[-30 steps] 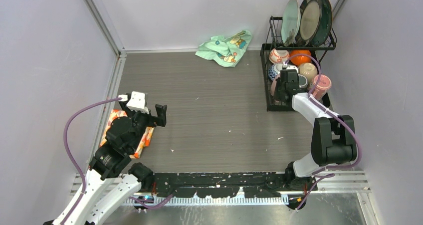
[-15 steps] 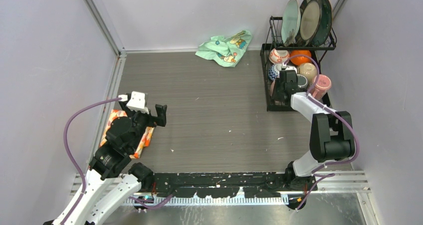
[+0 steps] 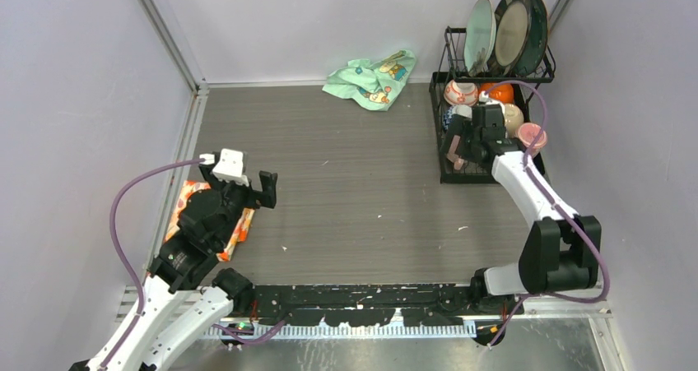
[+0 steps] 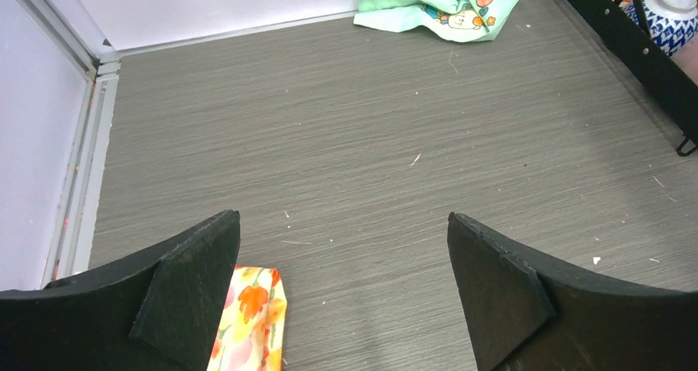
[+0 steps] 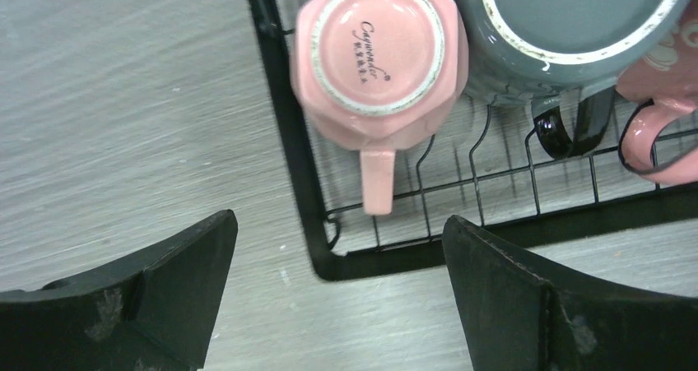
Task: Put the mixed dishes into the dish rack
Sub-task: Place the cup on the dish rack, then reset both arms
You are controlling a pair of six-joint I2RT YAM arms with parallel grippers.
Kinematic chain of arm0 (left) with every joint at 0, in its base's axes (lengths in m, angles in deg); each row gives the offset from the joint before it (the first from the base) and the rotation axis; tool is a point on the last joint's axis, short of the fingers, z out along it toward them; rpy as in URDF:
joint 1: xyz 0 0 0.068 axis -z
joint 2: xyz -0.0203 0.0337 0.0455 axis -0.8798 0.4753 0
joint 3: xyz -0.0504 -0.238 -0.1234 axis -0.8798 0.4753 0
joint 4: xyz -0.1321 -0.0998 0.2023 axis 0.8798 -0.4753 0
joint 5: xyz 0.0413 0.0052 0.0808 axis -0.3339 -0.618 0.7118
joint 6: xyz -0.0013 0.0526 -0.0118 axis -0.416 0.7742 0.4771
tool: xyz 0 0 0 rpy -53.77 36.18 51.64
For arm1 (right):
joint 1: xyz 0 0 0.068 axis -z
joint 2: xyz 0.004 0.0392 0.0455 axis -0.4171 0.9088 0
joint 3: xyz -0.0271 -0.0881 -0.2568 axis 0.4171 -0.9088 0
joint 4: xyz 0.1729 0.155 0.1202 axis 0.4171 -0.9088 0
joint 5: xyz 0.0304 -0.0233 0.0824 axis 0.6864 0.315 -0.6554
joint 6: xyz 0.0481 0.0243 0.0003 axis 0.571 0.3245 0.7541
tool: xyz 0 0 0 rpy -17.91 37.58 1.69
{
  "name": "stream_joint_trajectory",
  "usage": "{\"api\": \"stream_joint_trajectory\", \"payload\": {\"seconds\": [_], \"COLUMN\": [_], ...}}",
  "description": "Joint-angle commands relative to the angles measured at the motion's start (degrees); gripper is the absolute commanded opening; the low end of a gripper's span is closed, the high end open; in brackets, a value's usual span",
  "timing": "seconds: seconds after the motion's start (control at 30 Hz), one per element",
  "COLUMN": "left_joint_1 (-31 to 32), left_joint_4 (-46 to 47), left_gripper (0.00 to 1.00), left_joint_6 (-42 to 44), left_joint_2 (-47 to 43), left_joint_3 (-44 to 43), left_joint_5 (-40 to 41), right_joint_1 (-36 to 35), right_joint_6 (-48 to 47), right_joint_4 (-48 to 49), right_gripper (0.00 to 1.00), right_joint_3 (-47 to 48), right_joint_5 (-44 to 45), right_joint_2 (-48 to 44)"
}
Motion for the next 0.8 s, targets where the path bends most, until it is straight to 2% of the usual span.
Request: {"api": "stream_joint_trajectory", "payload": {"seconds": [0.0,0.07,0.17,0.43,0.6,0.77], "left_joint_1": [0.3,0.3,0.3,0.3,0.3,0.3], "left_joint_4": [1.3,-0.4,-4.6,-15.6,-16.9,-13.6], "left_gripper": [0.98,0.99,0.99,1.00,1.00,1.00], "left_joint_6": [-1.2,-2.8,-4.3,-9.9,-14.2,-14.6], "left_joint_2": [0.8,1.7,4.3,12.0,13.1,10.3], "left_joint_3": [-0.7,-1.8,-4.8,-14.2,-17.5,-15.1], "left_joint_5": [-1.4,-2.9,-5.9,-12.4,-16.2,-20.3], "right_joint_1": [0.1,0.1,-1.0,-3.5,-3.5,-3.6], "right_joint_6": [6.5,8.0,9.9,11.0,10.8,11.2], "right_joint_4": [-10.5,-14.0,-13.5,-17.3,-18.4,-16.9], "right_gripper": [1.00,1.00,1.00,1.00,1.00,1.00], "right_joint_3": [6.9,9.1,8.0,5.6,1.0,-2.9], "right_joint_5": [-4.0,-8.4,-15.5,-21.5,-21.9,-30.3], "right_joint_2": [-6.5,-9.2,-14.5,-29.0,-37.9,-45.6]}}
